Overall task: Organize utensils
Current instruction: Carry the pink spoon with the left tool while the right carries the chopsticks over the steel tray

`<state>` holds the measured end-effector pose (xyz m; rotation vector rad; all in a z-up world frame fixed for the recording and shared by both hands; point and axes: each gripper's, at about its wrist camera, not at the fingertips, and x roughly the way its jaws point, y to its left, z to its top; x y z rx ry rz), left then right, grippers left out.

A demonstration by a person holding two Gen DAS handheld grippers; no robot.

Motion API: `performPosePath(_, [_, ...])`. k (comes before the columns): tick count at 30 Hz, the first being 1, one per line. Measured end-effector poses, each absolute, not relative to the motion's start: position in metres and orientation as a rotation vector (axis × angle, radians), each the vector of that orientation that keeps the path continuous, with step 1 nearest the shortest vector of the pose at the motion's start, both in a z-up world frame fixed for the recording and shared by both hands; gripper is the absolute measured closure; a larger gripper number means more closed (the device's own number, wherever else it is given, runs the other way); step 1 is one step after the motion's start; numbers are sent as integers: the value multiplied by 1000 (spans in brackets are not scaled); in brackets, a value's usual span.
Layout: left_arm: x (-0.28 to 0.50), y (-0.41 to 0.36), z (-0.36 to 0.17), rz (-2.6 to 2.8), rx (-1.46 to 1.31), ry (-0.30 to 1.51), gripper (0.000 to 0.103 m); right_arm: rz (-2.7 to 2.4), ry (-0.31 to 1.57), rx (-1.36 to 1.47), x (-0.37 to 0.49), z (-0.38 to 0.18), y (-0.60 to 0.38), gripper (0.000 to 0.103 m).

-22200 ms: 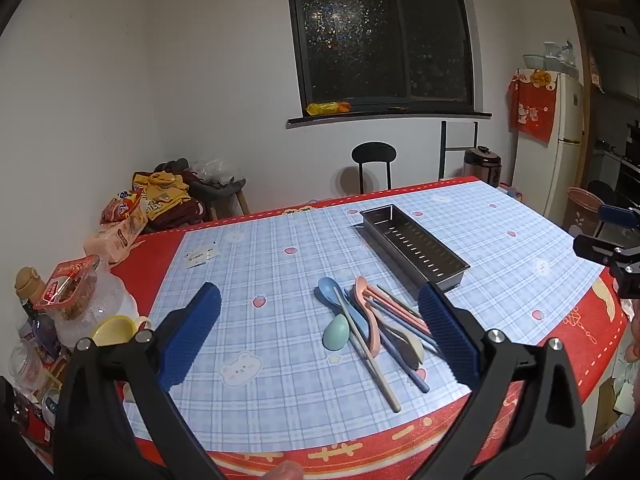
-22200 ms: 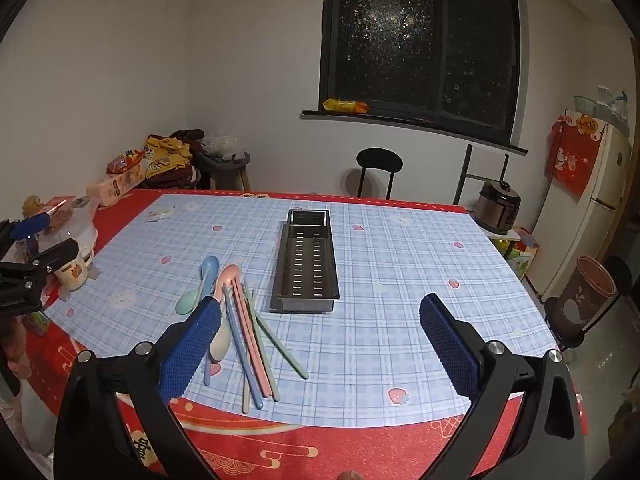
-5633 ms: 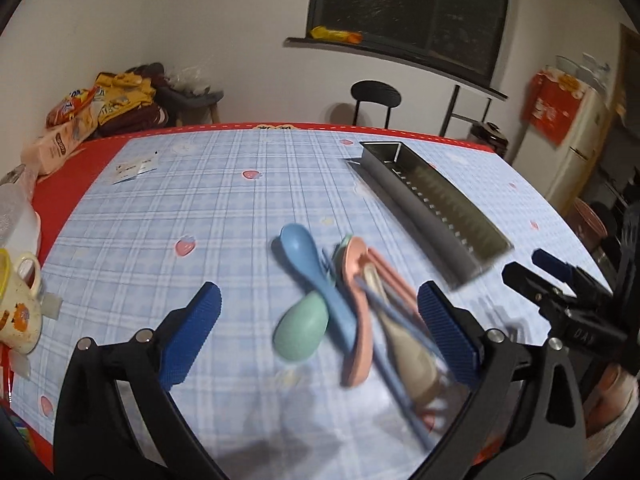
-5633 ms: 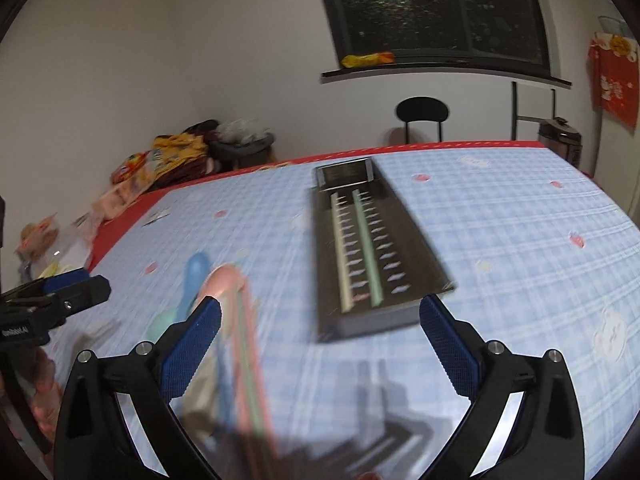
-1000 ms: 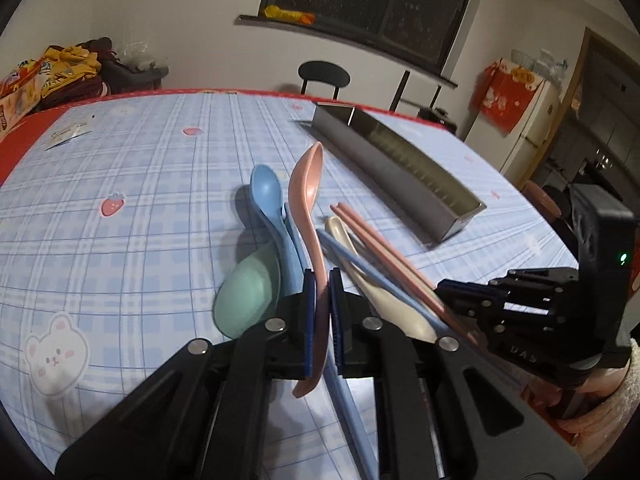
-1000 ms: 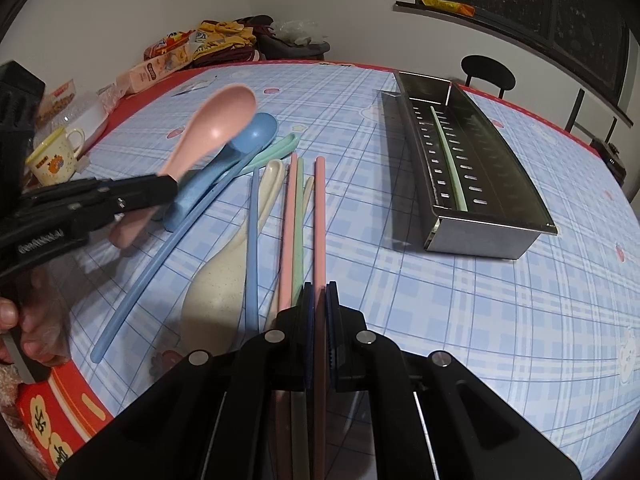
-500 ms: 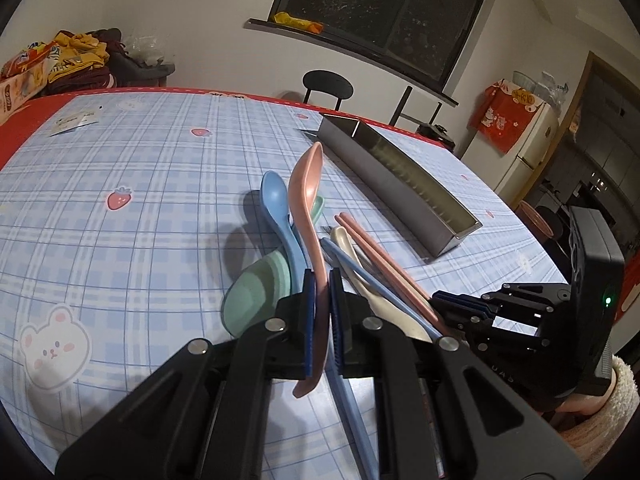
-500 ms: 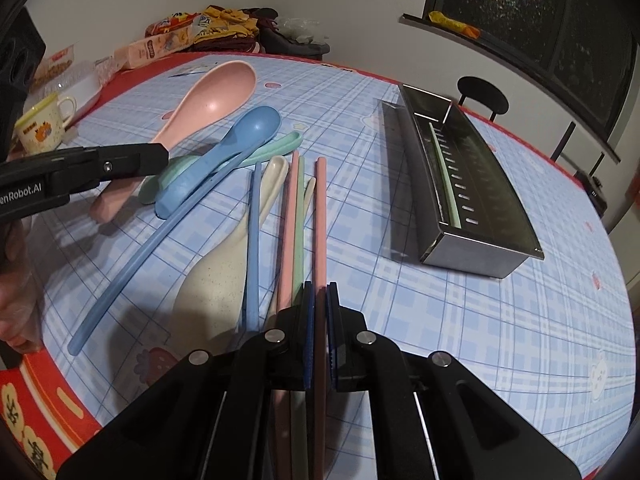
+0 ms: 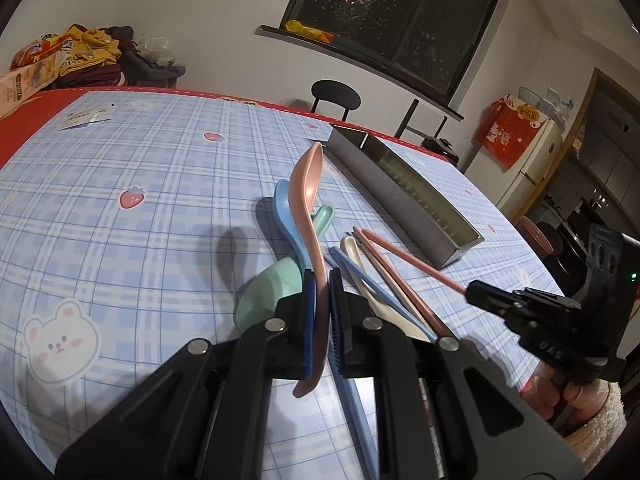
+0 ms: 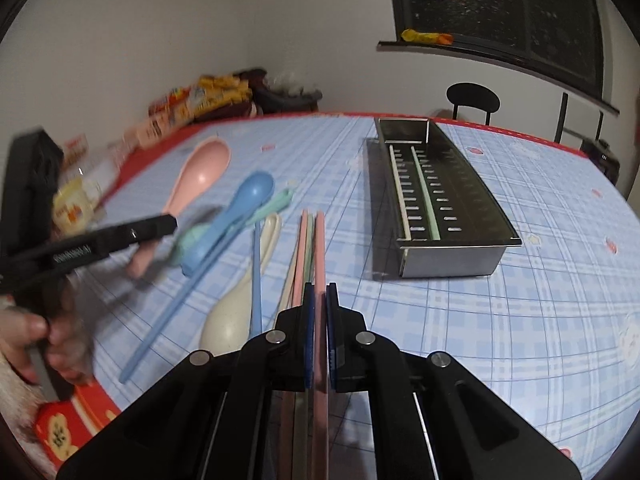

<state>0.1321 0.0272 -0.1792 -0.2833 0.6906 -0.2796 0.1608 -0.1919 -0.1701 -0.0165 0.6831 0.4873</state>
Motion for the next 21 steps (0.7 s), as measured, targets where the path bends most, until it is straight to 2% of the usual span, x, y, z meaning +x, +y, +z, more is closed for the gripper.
performPosePath(15, [126,35,-175,-270,-318,656,92,570,611,218,159,-161,-230,97])
performPosePath(21, [133,39,-157,-304,-389,661,92,593,553,303,170,-132,-252,97])
